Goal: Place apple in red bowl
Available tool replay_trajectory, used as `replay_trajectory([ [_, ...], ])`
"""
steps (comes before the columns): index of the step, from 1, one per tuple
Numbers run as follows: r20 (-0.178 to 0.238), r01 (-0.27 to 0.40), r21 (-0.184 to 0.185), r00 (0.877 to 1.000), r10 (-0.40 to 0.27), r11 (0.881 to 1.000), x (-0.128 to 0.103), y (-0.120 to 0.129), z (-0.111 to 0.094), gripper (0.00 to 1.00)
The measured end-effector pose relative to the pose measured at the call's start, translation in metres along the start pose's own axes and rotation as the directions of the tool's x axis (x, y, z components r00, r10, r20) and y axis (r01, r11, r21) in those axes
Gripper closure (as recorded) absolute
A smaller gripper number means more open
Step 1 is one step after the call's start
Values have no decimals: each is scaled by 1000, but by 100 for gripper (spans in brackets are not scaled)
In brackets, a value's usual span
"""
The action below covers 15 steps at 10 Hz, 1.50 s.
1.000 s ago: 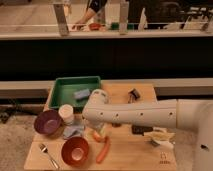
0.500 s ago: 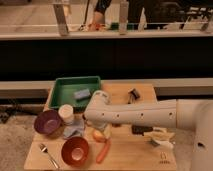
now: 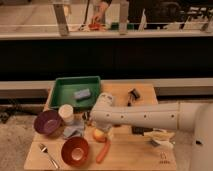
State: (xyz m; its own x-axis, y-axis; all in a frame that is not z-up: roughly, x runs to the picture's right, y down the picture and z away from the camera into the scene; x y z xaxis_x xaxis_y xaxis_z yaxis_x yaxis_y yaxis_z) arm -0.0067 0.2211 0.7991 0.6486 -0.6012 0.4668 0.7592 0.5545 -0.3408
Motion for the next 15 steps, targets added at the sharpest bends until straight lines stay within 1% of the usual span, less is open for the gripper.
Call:
replay_trajectory([
  [2, 28, -9, 1, 1000, 9, 1000, 2, 3, 10, 20],
  [3, 34, -12, -4, 999, 12, 1000, 3, 4, 14, 20],
  [4, 39, -6, -13, 999, 7, 1000, 3, 1, 21, 26],
  [5, 41, -6, -17, 999, 7, 1000, 3, 0, 23, 31],
  [6, 42, -6, -22, 999, 7, 1000, 4, 0, 26, 34],
  [7, 48, -1, -25, 999, 2, 1000, 3, -3, 28, 34],
  [9, 69, 15, -24, 998, -14, 1000, -1, -11, 28, 34],
  [11, 78, 52, -17, 996, -51, 999, -13, -28, 22, 34],
  [15, 93, 91, -13, 992, -90, 996, -25, -40, 17, 34],
])
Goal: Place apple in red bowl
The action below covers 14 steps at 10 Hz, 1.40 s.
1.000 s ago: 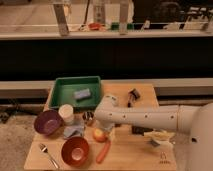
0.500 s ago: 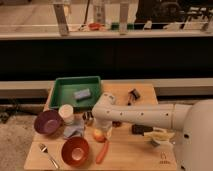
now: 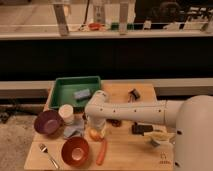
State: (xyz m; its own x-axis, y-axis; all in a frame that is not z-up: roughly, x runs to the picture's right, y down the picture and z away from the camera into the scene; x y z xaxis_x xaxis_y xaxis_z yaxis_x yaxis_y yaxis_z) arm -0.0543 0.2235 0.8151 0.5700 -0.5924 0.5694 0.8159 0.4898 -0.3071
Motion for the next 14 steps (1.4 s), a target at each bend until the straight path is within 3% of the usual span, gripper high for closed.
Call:
replay_trajectory([
  [6, 24, 32, -21, 999, -32, 999, -13, 1, 2, 35],
  [8, 37, 41, -26, 998, -40, 999, -16, 0, 4, 49],
  [10, 37, 51, -24, 998, -50, 998, -18, -3, 2, 52],
  [13, 14, 88, 6, 996, -88, 996, -27, -14, -22, 52],
  [14, -6, 137, 41, 991, -137, 990, -44, -30, -46, 52],
])
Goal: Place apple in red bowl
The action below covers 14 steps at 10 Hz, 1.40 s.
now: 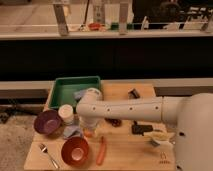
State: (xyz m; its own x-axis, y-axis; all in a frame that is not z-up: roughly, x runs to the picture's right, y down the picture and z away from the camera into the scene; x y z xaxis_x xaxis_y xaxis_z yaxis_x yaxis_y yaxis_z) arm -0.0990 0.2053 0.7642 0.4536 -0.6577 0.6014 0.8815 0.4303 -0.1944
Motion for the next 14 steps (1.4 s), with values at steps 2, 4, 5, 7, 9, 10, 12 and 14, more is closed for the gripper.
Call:
replay_trajectory([
  [2, -9, 51, 40, 999, -50, 998, -16, -17, -19, 52],
  [4, 14, 107, 69, 994, -108, 992, -35, -29, -32, 52],
  [5, 31, 134, 70, 990, -137, 988, -48, -32, -33, 52],
  [7, 90, 165, 59, 981, -170, 985, -72, -27, -32, 52],
  [9, 138, 170, 44, 975, -175, 984, -88, -16, -31, 52],
  [10, 151, 174, 28, 973, -177, 984, -93, -10, -30, 52],
  [12, 176, 170, 2, 970, -168, 985, -99, 1, -20, 52],
  [14, 212, 160, -10, 965, -155, 987, -99, 8, -5, 49],
])
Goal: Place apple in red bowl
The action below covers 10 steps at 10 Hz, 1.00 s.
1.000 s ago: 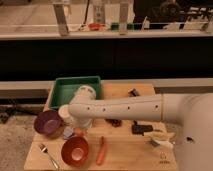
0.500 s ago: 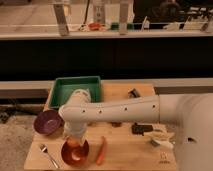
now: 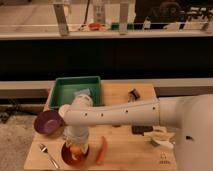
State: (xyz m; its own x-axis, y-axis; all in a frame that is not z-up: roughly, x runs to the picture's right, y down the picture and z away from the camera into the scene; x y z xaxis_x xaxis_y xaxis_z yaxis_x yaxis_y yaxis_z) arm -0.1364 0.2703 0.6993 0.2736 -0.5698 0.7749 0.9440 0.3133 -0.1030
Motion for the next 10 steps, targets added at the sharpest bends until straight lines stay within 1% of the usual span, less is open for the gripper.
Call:
replay_trajectory([
  [2, 21, 9, -6, 1000, -9, 1000, 0, 0, 8, 34],
  [3, 28, 13, -5, 1000, -13, 1000, 1, -1, 11, 25],
  [6, 25, 26, 18, 999, -27, 999, 0, -5, 6, 23],
  [10, -40, 85, 37, 996, -84, 996, -11, -21, -23, 23],
])
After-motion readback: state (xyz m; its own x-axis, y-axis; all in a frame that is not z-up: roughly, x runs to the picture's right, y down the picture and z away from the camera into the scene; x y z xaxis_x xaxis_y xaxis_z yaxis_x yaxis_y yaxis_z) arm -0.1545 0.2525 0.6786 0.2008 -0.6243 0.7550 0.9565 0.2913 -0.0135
